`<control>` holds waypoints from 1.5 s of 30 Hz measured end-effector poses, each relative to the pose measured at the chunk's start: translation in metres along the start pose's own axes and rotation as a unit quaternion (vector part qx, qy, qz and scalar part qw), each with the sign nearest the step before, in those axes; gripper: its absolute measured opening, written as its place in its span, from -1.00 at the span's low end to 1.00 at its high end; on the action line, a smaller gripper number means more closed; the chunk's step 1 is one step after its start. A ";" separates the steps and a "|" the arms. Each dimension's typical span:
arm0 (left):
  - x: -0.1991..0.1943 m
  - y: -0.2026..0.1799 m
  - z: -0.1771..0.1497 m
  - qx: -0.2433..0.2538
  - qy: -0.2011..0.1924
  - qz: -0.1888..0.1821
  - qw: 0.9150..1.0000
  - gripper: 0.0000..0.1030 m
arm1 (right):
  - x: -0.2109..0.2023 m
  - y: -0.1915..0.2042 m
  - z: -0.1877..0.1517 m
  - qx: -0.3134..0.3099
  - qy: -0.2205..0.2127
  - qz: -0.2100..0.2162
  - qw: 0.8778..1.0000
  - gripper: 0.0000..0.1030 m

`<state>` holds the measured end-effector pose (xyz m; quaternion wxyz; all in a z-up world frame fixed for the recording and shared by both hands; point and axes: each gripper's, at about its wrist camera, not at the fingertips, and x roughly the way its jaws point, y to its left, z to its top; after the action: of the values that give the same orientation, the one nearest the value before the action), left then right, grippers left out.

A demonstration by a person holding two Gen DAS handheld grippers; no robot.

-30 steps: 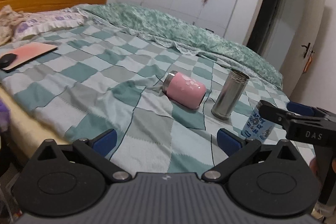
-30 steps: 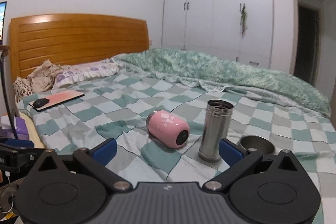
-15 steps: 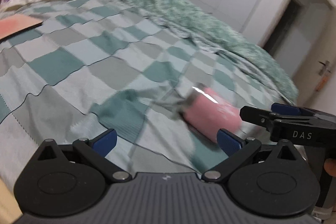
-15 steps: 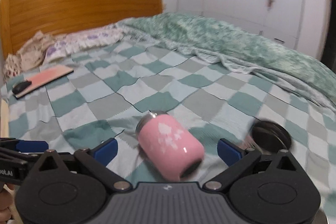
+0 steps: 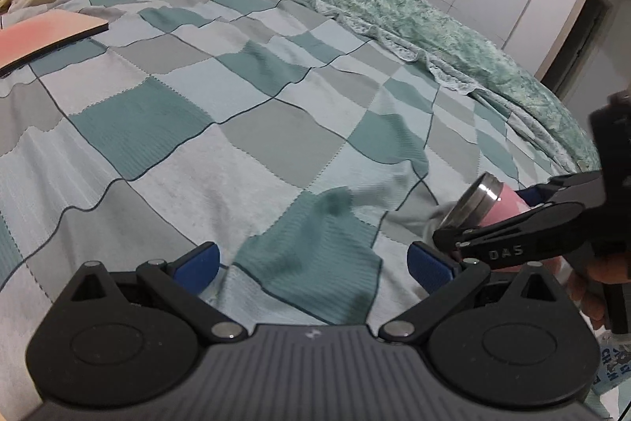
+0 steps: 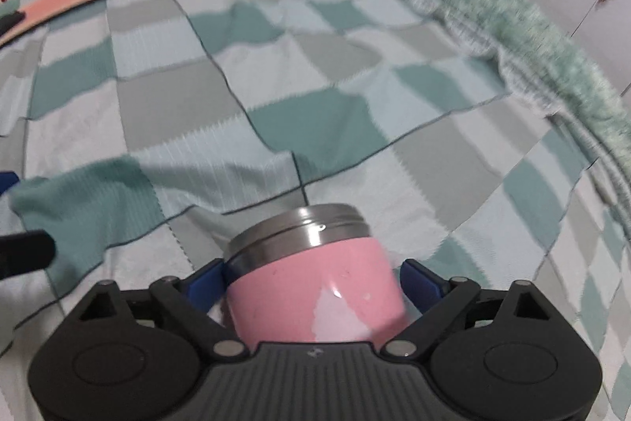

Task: Flip cup upright
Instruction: 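Rotate the right tool to turn the pink cup upright, rim up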

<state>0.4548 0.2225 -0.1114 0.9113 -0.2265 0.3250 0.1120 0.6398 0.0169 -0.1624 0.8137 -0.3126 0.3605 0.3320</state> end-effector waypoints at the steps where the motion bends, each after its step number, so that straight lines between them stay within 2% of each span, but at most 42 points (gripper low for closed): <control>1: 0.001 0.001 0.000 0.002 0.001 -0.001 1.000 1.00 | 0.002 -0.001 0.001 0.001 0.001 0.000 1.000 0.75; 6: 0.002 -0.003 -0.008 0.031 0.005 -0.013 0.999 1.00 | 0.004 -0.020 0.006 0.044 0.021 0.035 0.998 0.73; 9: -0.002 -0.006 -0.013 0.053 0.001 -0.030 0.998 1.00 | 0.000 -0.029 0.003 0.081 0.025 0.076 0.993 0.73; 13: -0.011 -0.006 -0.017 0.048 0.012 -0.086 0.995 1.00 | -0.012 -0.032 -0.009 0.157 0.025 0.183 0.970 0.72; 18: -0.025 -0.005 -0.028 0.022 0.039 -0.192 0.980 1.00 | -0.027 -0.014 -0.023 0.200 0.008 0.241 0.950 0.72; 22: -0.022 -0.022 -0.037 0.052 0.057 -0.189 0.979 1.00 | -0.035 -0.010 -0.043 0.240 -0.009 0.273 0.931 0.72; 23: -0.019 -0.026 -0.038 0.055 0.063 -0.195 0.977 1.00 | -0.036 -0.009 -0.049 0.247 -0.011 0.279 0.928 0.72; 26: -0.008 -0.032 -0.037 0.044 0.095 -0.240 0.965 1.00 | -0.043 -0.014 -0.066 0.279 -0.017 0.295 0.914 0.72; 28: -0.003 -0.039 -0.037 0.045 0.100 -0.256 0.960 0.96 | -0.047 -0.018 -0.077 0.295 -0.023 0.308 0.904 0.72; 29: -0.001 -0.042 -0.039 0.049 0.101 -0.264 0.958 0.84 | -0.048 -0.020 -0.083 0.306 -0.028 0.317 0.897 0.72; 30: 0.002 -0.049 -0.042 0.060 0.107 -0.276 0.953 0.79 | -0.048 -0.022 -0.089 0.316 -0.031 0.327 0.890 0.72; 31: 0.005 -0.054 -0.045 0.069 0.111 -0.274 0.953 0.77 | -0.049 -0.022 -0.093 0.322 -0.033 0.332 0.886 0.72; 36: 0.018 -0.068 -0.057 0.084 0.124 -0.297 0.943 0.68 | -0.059 -0.029 -0.115 0.340 -0.059 0.331 0.878 0.71; 40: 0.011 -0.082 -0.067 0.121 0.102 -0.286 0.945 0.68 | -0.065 -0.036 -0.130 0.348 -0.075 0.335 0.872 0.71; 45: 0.007 -0.089 -0.075 0.154 0.096 -0.283 0.942 0.67 | -0.076 -0.047 -0.133 0.336 -0.099 0.304 0.886 0.77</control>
<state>0.4505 0.1091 -0.1367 0.8937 -0.1758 0.3465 -0.2242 0.5856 -0.1343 -0.1618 0.7604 0.1392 0.4456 0.4515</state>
